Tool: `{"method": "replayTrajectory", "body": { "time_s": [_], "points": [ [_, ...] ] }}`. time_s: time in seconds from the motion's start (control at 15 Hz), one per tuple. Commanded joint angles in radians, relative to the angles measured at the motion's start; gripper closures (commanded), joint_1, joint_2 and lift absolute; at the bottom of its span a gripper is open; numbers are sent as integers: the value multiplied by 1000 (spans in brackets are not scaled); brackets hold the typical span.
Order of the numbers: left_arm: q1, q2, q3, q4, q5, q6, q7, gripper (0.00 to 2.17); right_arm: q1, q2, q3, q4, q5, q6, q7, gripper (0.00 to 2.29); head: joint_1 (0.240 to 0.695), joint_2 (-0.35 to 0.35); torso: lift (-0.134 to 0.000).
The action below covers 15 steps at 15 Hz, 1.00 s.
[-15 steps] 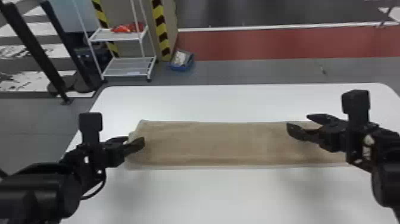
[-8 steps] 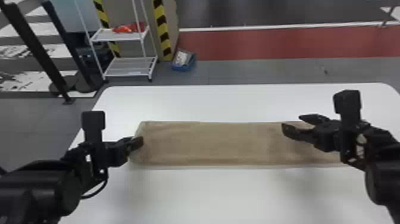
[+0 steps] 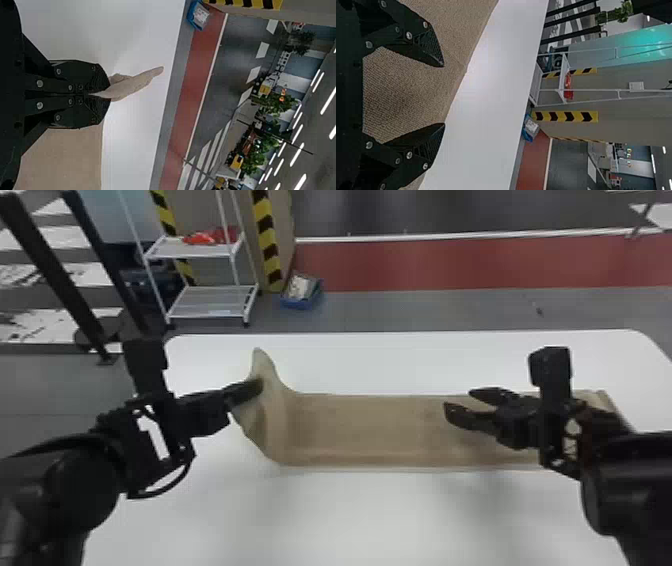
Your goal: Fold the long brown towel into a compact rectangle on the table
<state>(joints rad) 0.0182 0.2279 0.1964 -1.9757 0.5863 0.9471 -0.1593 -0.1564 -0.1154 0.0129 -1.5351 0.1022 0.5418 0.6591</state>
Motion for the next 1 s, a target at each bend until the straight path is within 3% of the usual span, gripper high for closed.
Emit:
{"method": "replayTrajectory", "body": {
  "time_s": [0.0,0.07,0.2,0.4,0.47,0.67,0.8,0.93],
  "points": [
    [-34,-36,0,-14,82,9,27,1663,1,0,18,-2,-4,16,5,1187,695,84,-124],
    [-55,-48,-8,-12,113,9,46,1663,1,2,27,1,-16,16,10,1693,695,80,-124],
    [-101,-94,-34,-9,127,28,69,1663,0,2,55,27,-27,4,37,2003,695,72,-124],
    [-168,-133,-58,-11,158,95,90,1663,-19,19,94,122,-50,-52,36,2013,695,52,-124],
    [-179,-142,-57,-15,194,114,92,1663,-25,36,101,150,-53,-73,34,2013,695,49,-124],
    [-179,-130,-28,-37,267,126,87,1663,-52,77,114,224,-62,-122,36,2013,695,51,-124],
    [-179,-116,-8,-26,331,135,70,1663,-74,88,144,263,-121,-131,42,2010,695,66,-124],
    [-179,-113,-5,-23,334,135,61,1663,-75,106,180,260,-159,-122,45,2010,695,85,-124]
  ]
}}
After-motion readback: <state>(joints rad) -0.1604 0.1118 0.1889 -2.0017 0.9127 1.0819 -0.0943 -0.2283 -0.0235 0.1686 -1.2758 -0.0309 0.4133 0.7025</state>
